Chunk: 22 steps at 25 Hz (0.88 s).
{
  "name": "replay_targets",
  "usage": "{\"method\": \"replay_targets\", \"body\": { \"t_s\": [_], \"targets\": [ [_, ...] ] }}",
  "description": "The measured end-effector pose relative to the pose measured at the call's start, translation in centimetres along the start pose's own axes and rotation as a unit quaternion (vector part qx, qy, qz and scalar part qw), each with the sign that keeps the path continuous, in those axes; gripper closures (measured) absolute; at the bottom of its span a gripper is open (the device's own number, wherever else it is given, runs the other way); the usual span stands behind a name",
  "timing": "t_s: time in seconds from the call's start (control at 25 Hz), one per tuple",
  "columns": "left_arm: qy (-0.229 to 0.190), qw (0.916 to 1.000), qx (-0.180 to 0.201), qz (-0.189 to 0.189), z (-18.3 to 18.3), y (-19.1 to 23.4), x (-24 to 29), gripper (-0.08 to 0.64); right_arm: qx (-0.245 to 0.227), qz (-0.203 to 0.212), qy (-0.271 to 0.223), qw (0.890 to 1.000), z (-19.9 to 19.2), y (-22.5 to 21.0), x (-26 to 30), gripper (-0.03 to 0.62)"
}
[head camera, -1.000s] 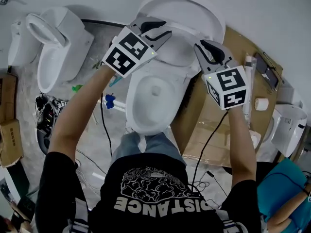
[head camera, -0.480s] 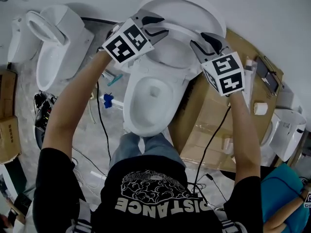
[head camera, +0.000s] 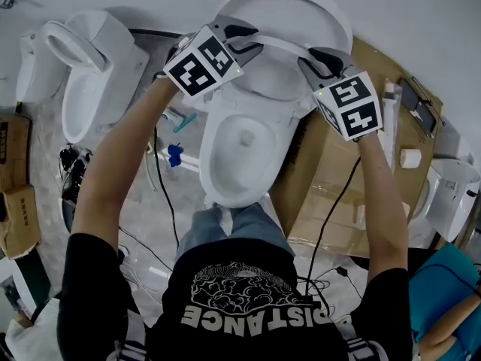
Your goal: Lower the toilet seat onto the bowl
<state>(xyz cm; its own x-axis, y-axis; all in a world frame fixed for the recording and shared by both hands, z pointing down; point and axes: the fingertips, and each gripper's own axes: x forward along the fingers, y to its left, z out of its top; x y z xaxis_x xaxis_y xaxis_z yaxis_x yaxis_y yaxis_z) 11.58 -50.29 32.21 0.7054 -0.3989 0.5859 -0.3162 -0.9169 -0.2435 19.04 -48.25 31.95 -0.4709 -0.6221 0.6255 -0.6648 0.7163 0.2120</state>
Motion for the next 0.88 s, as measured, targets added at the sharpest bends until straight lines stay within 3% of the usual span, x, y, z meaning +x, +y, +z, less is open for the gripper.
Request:
{"method": "replay_targets", "body": {
  "t_s": [0.56, 0.68, 0.88],
  "targets": [
    [0.011, 0.9993, 0.019, -0.029, -1.9, -6.6, -4.7, 0.437, 0.012, -0.037, 0.013, 0.999, -1.1, 6.8, -3.8, 0.474],
    [0.001, 0.9985, 0.038, -0.039, -2.0, -8.3, -5.5, 0.437, 0.015, -0.040, 0.017, 0.999, -1.6, 8.5, -4.6, 0.469],
    [0.002, 0.9974, 0.049, -0.052, -3.1, -10.8, -7.1, 0.437, -0.007, -0.057, 0.024, 0.998, -2.2, 11.4, -5.7, 0.466]
  ]
}}
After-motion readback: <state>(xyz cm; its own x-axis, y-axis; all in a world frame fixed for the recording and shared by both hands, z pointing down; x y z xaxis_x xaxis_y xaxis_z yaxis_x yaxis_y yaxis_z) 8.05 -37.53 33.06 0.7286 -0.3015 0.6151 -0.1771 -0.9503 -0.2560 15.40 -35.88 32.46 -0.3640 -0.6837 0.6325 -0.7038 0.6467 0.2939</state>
